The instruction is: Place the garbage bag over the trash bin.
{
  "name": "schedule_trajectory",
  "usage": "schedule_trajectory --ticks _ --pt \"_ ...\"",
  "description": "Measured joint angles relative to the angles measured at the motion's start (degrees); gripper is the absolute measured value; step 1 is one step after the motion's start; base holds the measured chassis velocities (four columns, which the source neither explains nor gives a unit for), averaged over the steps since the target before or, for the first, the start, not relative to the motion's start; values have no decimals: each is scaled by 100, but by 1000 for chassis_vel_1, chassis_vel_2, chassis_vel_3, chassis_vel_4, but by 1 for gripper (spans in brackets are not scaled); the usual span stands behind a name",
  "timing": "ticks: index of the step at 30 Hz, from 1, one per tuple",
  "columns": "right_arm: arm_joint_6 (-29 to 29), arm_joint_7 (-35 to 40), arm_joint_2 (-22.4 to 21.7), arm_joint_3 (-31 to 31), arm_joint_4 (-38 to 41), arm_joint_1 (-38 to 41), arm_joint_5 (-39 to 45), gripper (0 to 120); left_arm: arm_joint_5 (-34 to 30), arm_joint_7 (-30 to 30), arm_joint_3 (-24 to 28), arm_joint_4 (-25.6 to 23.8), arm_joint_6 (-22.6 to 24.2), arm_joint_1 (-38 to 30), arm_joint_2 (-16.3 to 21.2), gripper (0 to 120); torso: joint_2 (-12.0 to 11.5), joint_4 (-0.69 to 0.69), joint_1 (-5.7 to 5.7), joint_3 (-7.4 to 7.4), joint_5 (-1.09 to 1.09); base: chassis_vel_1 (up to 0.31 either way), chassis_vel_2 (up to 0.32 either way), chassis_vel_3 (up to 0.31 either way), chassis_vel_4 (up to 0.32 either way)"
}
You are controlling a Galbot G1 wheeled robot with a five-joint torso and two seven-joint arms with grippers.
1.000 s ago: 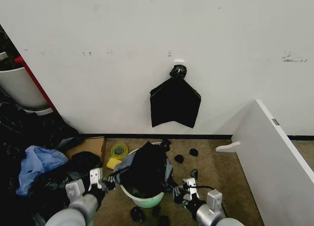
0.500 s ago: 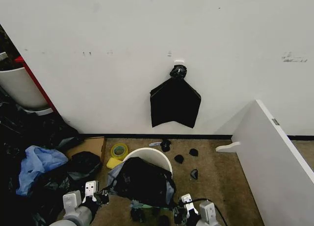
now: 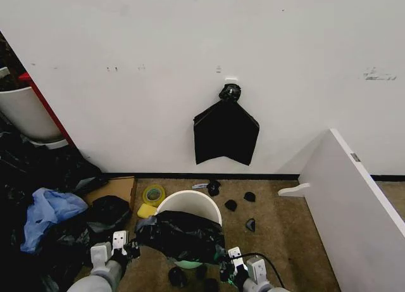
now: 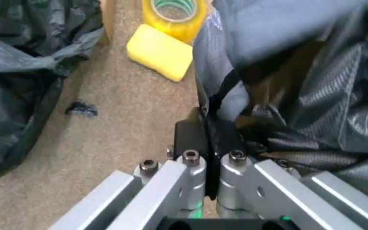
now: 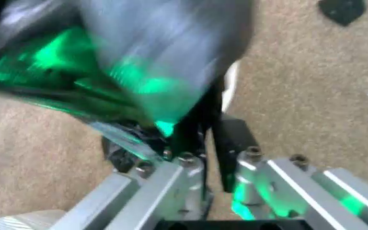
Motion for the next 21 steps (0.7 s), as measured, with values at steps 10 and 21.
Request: schedule_trajectory --ticks 10,21 --pt "238 -256 -413 248 592 -553 -496 42 286 -318 -426 -570 247 609 116 32 0 0 0 0 1 0 0 0 0" --pt "662 -488 -831 948 1430 -1629 -1094 84 490 -433 -710 -1050 11 1361 227 72 0 1 0 -1 1 0 0 0 0"
